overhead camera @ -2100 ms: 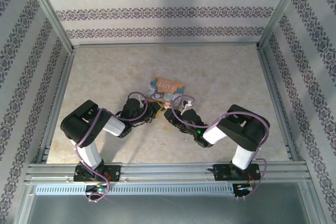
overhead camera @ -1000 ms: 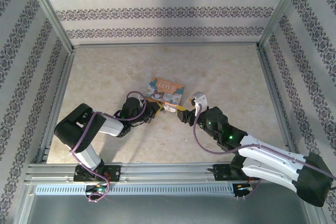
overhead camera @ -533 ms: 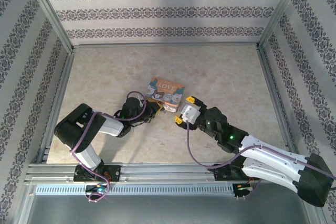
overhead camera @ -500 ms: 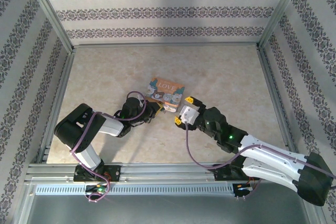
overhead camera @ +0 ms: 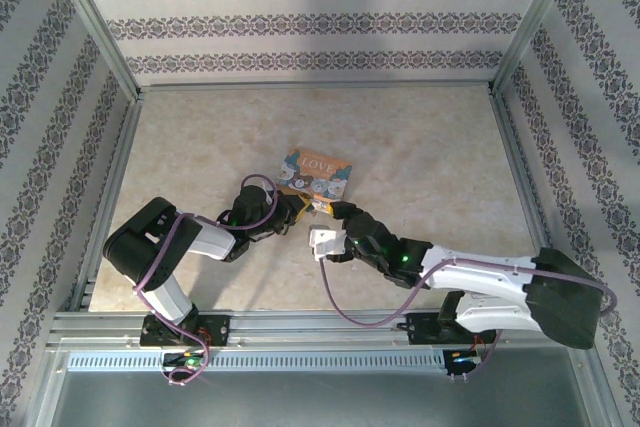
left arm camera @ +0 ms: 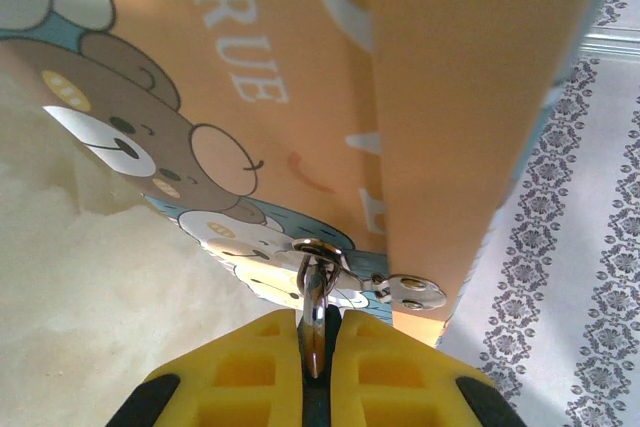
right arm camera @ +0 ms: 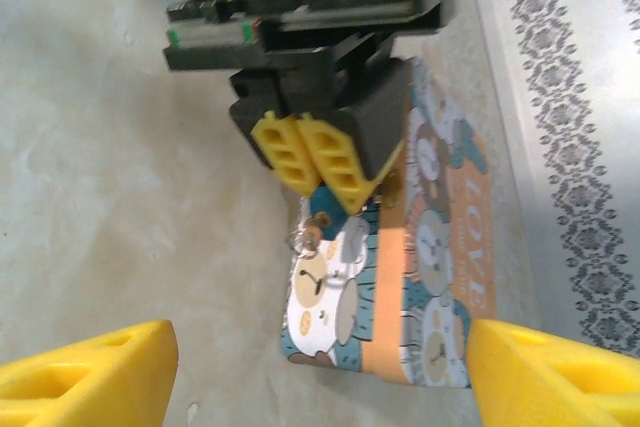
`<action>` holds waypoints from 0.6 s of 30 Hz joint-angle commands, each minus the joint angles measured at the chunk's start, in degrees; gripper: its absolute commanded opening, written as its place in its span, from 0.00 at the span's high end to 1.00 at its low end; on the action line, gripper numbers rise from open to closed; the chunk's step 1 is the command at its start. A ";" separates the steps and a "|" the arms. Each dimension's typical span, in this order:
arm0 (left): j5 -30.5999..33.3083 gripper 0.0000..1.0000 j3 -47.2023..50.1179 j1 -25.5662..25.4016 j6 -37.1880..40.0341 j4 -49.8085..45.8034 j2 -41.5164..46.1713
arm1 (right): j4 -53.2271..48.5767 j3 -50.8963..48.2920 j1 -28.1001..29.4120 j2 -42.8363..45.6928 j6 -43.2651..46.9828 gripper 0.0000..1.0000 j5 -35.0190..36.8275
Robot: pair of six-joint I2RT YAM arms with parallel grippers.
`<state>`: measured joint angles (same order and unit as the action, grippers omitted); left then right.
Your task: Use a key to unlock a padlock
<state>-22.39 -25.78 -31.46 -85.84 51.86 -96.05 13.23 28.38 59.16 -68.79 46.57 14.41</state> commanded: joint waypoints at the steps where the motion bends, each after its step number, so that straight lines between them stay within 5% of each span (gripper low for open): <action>1: -1.38 0.91 -1.15 -0.71 -1.84 4.14 1.28 | 3.81 1.66 0.62 -3.36 1.42 0.27 1.78; 18: -2.08 0.91 -1.20 -0.88 -3.94 1.82 2.88 | 10.53 5.96 -3.99 -15.41 3.21 0.54 -4.33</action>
<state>-23.53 -25.78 -31.51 -88.99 51.77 -94.74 21.74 32.51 55.92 -82.98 49.50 11.92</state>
